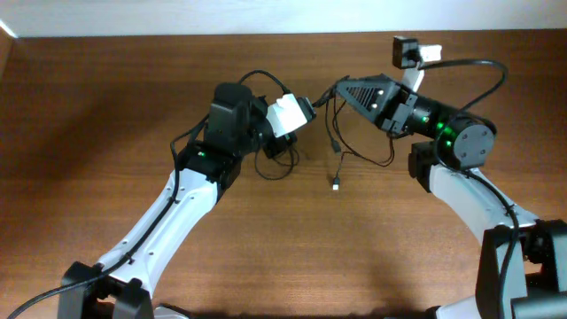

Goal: Untangle cables

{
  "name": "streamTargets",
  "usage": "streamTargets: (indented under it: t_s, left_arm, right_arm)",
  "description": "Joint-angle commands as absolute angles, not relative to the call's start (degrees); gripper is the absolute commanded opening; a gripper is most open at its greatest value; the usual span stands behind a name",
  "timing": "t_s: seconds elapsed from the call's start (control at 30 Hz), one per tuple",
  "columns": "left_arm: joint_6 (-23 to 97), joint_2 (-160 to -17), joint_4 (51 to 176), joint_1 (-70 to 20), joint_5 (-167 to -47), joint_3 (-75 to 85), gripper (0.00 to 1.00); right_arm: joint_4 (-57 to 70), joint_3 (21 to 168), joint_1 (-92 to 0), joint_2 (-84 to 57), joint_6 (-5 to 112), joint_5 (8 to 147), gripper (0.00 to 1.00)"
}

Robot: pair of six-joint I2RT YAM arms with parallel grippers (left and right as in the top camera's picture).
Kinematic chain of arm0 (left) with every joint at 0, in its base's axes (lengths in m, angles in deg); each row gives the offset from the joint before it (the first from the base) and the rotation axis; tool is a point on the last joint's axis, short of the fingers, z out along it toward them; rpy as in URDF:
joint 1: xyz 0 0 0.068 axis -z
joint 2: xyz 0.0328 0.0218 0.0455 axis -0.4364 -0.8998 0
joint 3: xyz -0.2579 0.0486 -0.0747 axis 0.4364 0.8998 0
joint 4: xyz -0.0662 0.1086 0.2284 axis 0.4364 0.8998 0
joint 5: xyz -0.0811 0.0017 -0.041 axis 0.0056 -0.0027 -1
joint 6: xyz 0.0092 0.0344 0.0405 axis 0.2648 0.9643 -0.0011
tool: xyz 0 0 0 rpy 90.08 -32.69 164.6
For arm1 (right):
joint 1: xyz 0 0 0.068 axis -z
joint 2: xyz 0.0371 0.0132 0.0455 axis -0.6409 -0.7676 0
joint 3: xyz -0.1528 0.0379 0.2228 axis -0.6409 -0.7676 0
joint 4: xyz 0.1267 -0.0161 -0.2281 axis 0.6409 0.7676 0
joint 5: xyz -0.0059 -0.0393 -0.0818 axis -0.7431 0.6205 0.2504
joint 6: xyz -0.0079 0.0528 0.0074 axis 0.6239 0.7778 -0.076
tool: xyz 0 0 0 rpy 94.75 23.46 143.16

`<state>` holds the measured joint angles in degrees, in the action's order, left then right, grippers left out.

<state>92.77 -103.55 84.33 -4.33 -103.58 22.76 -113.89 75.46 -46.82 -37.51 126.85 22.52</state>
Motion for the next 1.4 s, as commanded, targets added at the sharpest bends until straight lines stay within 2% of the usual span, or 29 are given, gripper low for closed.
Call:
streamTargets:
  t_s: [0.0,0.27,0.37,0.43,0.47,0.5,0.53,0.63,0.67,0.73,1.07,1.27,1.3,1.37]
  left_arm:
    - [93.2,-103.7,90.1,-4.7,-96.7,23.0,0.0]
    - [93.2,-103.7,99.7,-4.6,-93.0,23.0,0.0]
    - [93.2,-103.7,94.3,-4.6,-93.7,23.0,0.0]
    - [93.2,-103.7,90.3,-4.6,-93.7,23.0,0.0]
    - [93.2,-103.7,87.1,-4.6,-94.1,23.0,0.0]
    - [93.2,-103.7,85.5,-4.6,-95.0,23.0,0.0]
    - [93.3,-103.7,84.3,-4.6,-95.6,23.0,0.0]
    - [93.3,-103.7,81.2,-4.6,-96.8,23.0,0.0]
    - [93.3,-103.7,80.5,-4.6,-97.4,23.0,0.0]
    - [93.3,-103.7,79.8,-4.6,-97.7,23.0,0.0]
    - [94.1,-103.7,79.5,-4.6,-97.7,23.0,0.0]
    - [96.8,-103.8,79.6,-4.5,-97.8,23.0,0.0]
    - [98.1,-103.8,79.7,-4.5,-97.8,23.0,0.0]
    - [100.3,-103.8,79.6,-4.5,-97.8,23.0,0.0]
  right_arm:
    - [-116.3,76.4,-44.2,-36.6,127.1,27.3,0.04]
    - [-116.1,76.4,-37.9,-36.6,127.1,28.3,0.04]
    - [-106.9,76.3,-37.9,-36.6,127.1,23.8,0.24]
    - [-92.1,76.3,-37.9,-36.6,127.1,21.1,0.3]
    - [-77.4,76.3,-38.0,-36.6,127.1,19.7,0.46]
    - [-71.0,76.3,-38.0,-36.6,127.0,19.2,0.52]
    - [-67.0,76.3,-38.0,-36.7,126.4,18.5,0.53]
    - [-64.5,76.3,-38.4,-36.6,124.2,15.8,0.56]
    - [-64.6,76.3,-38.8,-36.6,124.3,14.9,0.63]
    - [-64.5,76.3,-39.8,-36.6,124.3,14.1,0.72]
    - [-64.5,76.3,-48.6,-36.6,128.7,19.7,0.75]
    - [-64.6,76.3,-49.7,-36.6,135.0,22.0,0.74]
    - [-64.6,76.3,-49.7,-36.6,136.4,22.2,0.74]
    - [-64.6,76.3,-49.7,-36.6,139.5,22.7,0.6]
